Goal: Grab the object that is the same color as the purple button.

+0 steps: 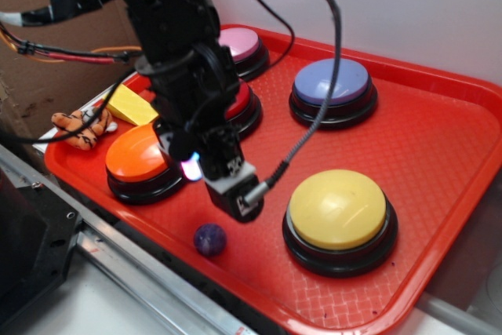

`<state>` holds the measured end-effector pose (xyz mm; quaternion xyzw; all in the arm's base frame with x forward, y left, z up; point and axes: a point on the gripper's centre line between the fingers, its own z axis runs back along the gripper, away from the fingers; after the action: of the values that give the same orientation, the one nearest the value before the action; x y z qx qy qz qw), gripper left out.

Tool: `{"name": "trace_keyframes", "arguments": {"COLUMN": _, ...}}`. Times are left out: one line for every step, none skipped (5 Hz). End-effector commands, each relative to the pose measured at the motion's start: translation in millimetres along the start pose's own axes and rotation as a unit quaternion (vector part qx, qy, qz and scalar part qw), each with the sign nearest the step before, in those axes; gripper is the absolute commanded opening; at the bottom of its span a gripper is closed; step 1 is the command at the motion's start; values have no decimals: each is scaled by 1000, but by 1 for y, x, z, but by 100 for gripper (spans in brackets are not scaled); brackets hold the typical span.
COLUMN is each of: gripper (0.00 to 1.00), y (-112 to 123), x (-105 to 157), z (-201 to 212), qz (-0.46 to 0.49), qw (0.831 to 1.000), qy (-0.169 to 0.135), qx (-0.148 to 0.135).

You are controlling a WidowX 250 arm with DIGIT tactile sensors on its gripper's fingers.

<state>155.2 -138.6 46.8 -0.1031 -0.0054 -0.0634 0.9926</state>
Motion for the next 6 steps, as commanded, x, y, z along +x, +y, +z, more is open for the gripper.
{"name": "trace_keyframes", "arguments": {"gripper": 100, "y": -4, "x": -5, "z": -20, "qz": 3, "qw": 1000, "qy": 13, "qx": 8}}
{"name": "trace_keyframes", "arguments": {"gripper": 100, "y": 0, "x": -3, "z": -32, "qz": 13, "qw": 999, "qy": 27, "qx": 12}}
{"name": "trace_keyframes", "arguments": {"gripper": 100, "y": -3, "x": -6, "z": -38, "qz": 12, "qw": 999, "qy": 38, "qx": 19}}
{"name": "trace_keyframes", "arguments": {"gripper": 95, "y": -6, "x": -11, "z": -41, "qz": 13, "qw": 999, "qy": 46, "qx": 22}}
{"name": "trace_keyframes", "arguments": {"gripper": 0, "y": -7, "x": -13, "z": -39, "qz": 21, "qw": 998, "qy": 44, "qx": 27}}
{"name": "trace_keyframes", "arguments": {"gripper": 0, "y": -6, "x": -15, "z": -36, "qz": 33, "qw": 998, "qy": 46, "qx": 28}}
